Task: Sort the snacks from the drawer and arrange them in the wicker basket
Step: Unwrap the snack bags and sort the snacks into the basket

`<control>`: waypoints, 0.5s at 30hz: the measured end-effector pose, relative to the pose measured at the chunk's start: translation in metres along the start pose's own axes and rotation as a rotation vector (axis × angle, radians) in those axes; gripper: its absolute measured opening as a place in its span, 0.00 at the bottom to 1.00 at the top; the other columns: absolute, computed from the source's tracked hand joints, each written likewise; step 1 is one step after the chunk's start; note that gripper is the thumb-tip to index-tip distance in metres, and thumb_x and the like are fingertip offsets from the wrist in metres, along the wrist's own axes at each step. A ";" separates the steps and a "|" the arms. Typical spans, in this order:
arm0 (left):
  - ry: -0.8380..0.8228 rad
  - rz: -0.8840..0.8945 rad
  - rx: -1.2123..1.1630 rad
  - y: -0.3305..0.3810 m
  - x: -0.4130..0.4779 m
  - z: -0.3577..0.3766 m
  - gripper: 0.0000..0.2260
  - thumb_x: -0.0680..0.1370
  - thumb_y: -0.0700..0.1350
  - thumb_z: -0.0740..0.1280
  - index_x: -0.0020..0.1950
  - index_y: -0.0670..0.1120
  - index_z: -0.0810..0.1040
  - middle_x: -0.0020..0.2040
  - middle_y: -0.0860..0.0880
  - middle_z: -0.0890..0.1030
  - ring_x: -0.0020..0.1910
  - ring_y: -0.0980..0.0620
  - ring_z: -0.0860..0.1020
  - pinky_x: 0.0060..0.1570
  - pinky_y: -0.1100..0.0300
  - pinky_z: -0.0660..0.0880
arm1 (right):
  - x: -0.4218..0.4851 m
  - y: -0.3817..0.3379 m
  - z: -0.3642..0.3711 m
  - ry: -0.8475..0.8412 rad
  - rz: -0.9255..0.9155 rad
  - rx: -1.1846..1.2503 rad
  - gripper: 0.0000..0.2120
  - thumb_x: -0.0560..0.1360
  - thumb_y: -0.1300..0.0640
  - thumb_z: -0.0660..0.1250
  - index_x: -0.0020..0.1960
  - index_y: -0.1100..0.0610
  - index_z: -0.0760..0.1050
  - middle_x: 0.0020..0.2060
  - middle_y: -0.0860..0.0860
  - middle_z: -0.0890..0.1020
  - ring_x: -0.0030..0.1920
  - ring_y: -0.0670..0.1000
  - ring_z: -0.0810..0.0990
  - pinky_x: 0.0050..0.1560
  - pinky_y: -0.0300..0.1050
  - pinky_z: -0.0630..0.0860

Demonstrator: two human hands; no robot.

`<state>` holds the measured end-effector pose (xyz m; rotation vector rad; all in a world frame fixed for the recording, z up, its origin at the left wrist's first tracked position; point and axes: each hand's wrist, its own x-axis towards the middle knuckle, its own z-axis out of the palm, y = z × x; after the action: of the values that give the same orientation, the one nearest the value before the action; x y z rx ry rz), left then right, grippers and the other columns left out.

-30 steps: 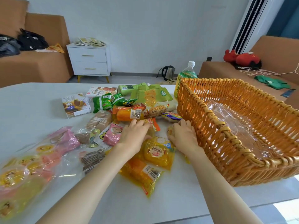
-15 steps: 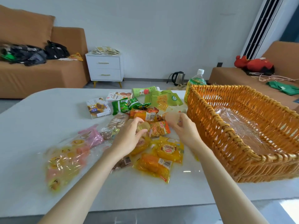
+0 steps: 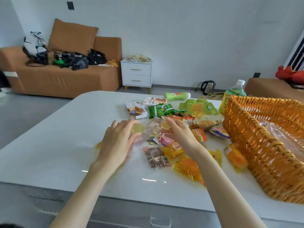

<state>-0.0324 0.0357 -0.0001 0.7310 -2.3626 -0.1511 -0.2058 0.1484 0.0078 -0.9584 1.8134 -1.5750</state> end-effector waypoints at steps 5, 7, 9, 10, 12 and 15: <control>0.044 -0.053 -0.049 -0.019 -0.003 -0.001 0.15 0.77 0.52 0.65 0.62 0.50 0.74 0.53 0.52 0.79 0.51 0.47 0.71 0.48 0.54 0.70 | 0.016 0.003 0.036 -0.070 0.038 0.007 0.23 0.80 0.43 0.58 0.69 0.56 0.63 0.59 0.51 0.77 0.52 0.47 0.83 0.61 0.50 0.76; 0.074 -0.158 -0.257 -0.025 -0.003 -0.003 0.14 0.78 0.50 0.64 0.63 0.49 0.73 0.54 0.52 0.77 0.55 0.48 0.71 0.51 0.52 0.72 | 0.019 0.003 0.046 -0.029 -0.029 -0.080 0.23 0.80 0.44 0.59 0.69 0.55 0.62 0.57 0.50 0.78 0.50 0.46 0.83 0.56 0.46 0.76; 0.110 -0.230 -0.408 -0.033 -0.002 -0.006 0.14 0.79 0.49 0.63 0.63 0.48 0.72 0.56 0.54 0.75 0.56 0.48 0.72 0.52 0.51 0.73 | 0.021 -0.004 0.051 0.047 -0.136 -0.086 0.19 0.80 0.45 0.59 0.68 0.52 0.63 0.56 0.51 0.78 0.50 0.47 0.81 0.53 0.44 0.75; 0.123 -0.245 -0.432 -0.037 -0.001 -0.007 0.14 0.79 0.49 0.63 0.63 0.48 0.72 0.57 0.54 0.75 0.56 0.49 0.73 0.52 0.51 0.74 | 0.023 -0.009 0.051 0.066 -0.172 -0.051 0.18 0.80 0.45 0.58 0.68 0.51 0.63 0.56 0.51 0.78 0.52 0.47 0.80 0.55 0.44 0.74; 0.125 -0.268 -0.456 -0.043 0.000 -0.010 0.14 0.79 0.49 0.63 0.63 0.47 0.72 0.57 0.54 0.75 0.56 0.50 0.74 0.52 0.54 0.73 | 0.024 -0.016 0.051 0.064 -0.207 -0.028 0.18 0.80 0.45 0.58 0.67 0.50 0.63 0.54 0.48 0.78 0.55 0.46 0.77 0.56 0.42 0.72; 0.087 -0.303 -0.482 -0.046 -0.002 -0.009 0.13 0.79 0.48 0.63 0.63 0.47 0.72 0.57 0.54 0.75 0.57 0.52 0.74 0.49 0.61 0.70 | 0.029 -0.007 0.050 -0.019 -0.134 -0.180 0.20 0.80 0.45 0.59 0.67 0.55 0.62 0.50 0.47 0.79 0.51 0.46 0.79 0.50 0.40 0.74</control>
<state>-0.0038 -0.0014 -0.0075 0.8245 -2.0031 -0.7720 -0.1825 0.0952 0.0081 -1.1950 1.9380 -1.4932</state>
